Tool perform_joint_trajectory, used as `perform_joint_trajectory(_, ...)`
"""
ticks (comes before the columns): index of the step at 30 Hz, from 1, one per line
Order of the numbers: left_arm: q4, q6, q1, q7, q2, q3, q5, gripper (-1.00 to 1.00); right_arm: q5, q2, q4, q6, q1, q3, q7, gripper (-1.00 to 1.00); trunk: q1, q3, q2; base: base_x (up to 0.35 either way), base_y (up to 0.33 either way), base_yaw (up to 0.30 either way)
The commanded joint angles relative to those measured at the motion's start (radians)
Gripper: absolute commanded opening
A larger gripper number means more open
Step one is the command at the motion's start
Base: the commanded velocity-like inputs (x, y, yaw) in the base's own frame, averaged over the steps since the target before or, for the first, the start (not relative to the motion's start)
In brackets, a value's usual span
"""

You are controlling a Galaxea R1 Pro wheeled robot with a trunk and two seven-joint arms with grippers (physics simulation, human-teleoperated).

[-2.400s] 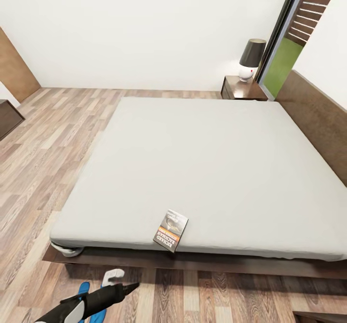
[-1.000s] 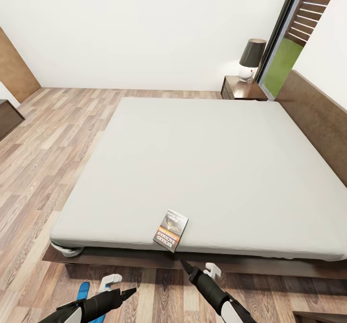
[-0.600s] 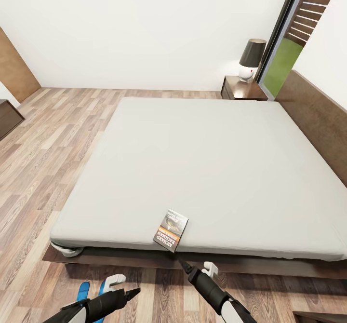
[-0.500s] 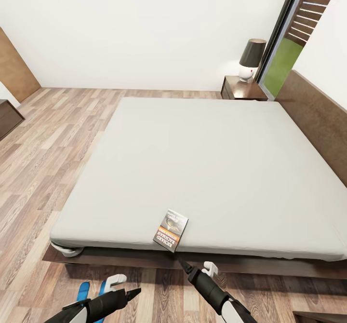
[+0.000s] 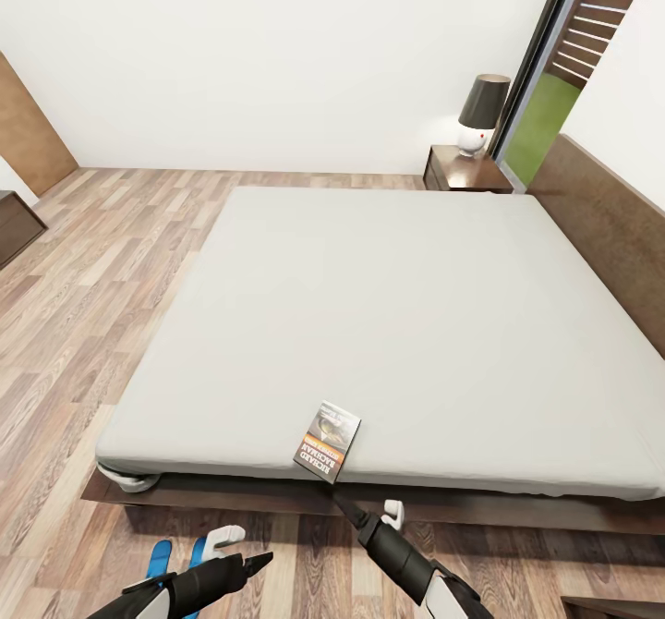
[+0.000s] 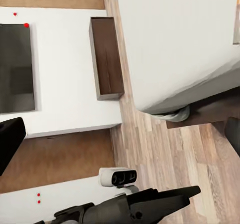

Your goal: In the bedroom, move the book from the bed onto either nightstand, and place the two sandals side by side next to the bed.

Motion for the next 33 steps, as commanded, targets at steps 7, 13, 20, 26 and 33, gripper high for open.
perform_joint_trajectory(7,0.0,0.008,0.0,-0.001,0.0,-0.006,0.01,1.0,-0.003,0.001,0.0,0.022,0.0,-0.005,0.01,1.0,0.0,-0.001,-0.001,0.0,0.0,0.0)
perform_joint_trajectory(13,0.0,0.009,0.0,-0.001,-0.001,-0.006,0.01,1.0,-0.005,0.001,0.001,0.024,0.0,-0.006,0.009,1.0,0.012,-0.01,-0.022,0.0,0.0,0.0)
perform_joint_trajectory(20,-0.001,0.009,0.0,-0.001,-0.001,-0.006,0.01,1.0,-0.066,0.001,0.001,0.024,0.0,-0.007,0.008,1.0,0.039,-0.032,-0.071,0.0,0.0,0.0)
perform_joint_trajectory(26,-0.001,0.009,0.0,-0.001,-0.001,-0.006,0.01,1.0,-0.089,0.001,0.001,0.024,0.0,-0.007,0.006,1.0,0.062,-0.051,-0.113,0.0,0.0,0.0)
perform_joint_trajectory(33,-0.001,0.009,0.0,-0.001,-0.001,-0.006,0.01,1.0,-0.092,0.001,0.002,0.024,0.0,-0.007,0.006,1.0,0.088,-0.073,-0.162,0.0,0.0,0.0)
